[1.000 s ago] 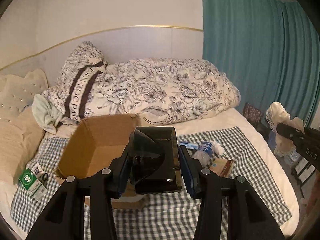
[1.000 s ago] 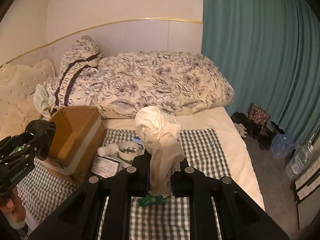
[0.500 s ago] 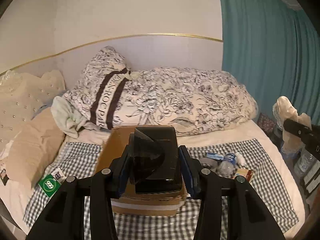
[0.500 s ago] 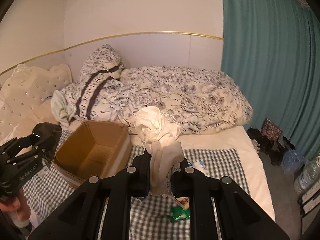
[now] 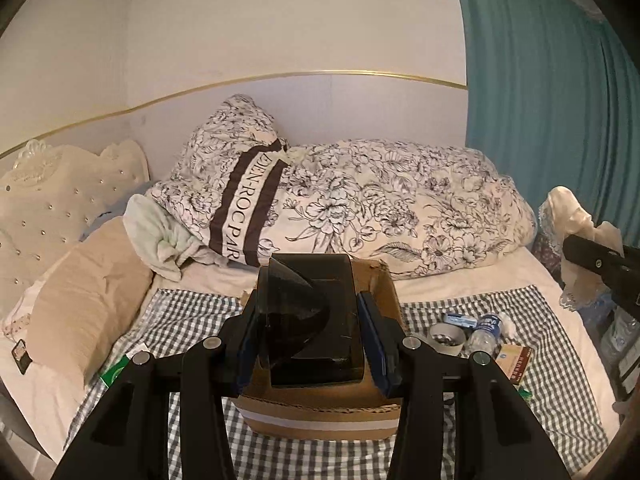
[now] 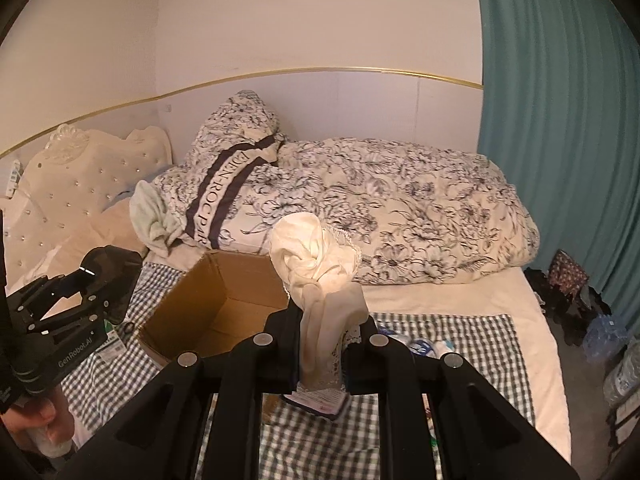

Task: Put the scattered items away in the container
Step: 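Carry the beige cloth and black case with both tools toward the cardboard box, then lower both tools into the box and open them, releasing cloth and case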

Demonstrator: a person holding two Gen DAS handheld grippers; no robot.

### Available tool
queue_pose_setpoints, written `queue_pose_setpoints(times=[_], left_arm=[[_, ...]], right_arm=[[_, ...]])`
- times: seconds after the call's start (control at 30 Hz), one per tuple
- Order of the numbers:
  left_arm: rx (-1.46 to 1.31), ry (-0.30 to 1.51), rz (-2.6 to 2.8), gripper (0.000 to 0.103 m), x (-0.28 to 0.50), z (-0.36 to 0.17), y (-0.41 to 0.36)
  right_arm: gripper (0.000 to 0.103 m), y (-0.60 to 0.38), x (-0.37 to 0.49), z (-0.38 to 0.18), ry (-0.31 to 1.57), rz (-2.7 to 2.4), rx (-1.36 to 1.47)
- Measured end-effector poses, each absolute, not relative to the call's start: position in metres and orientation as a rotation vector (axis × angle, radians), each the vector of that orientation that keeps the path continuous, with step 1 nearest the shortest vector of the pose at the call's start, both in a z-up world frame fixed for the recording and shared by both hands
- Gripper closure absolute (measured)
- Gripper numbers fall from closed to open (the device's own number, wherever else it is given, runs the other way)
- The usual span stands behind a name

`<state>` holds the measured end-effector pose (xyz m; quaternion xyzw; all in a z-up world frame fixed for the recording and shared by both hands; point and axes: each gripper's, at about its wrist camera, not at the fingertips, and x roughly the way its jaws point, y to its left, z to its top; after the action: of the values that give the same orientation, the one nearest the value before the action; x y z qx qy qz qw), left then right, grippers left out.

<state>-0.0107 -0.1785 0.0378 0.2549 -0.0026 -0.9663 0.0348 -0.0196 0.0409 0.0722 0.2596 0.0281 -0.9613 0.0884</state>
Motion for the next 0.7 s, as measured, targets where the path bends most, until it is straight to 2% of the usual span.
queue_pose_setpoints(times=[0.27,0.7], left_arm=[[0.805,-0.025,-2.941,0.056,-0.022,0.031,-0.194],[0.964,-0.050,-2.876,0.056,-0.063,-0.009,-0.216]], right_arm=[[0.089,0.010,-0.037,0.068,0.048,-2.799,0.759],[0.089,-0.033,-0.084,0.013,0.012,-2.662,0.867]])
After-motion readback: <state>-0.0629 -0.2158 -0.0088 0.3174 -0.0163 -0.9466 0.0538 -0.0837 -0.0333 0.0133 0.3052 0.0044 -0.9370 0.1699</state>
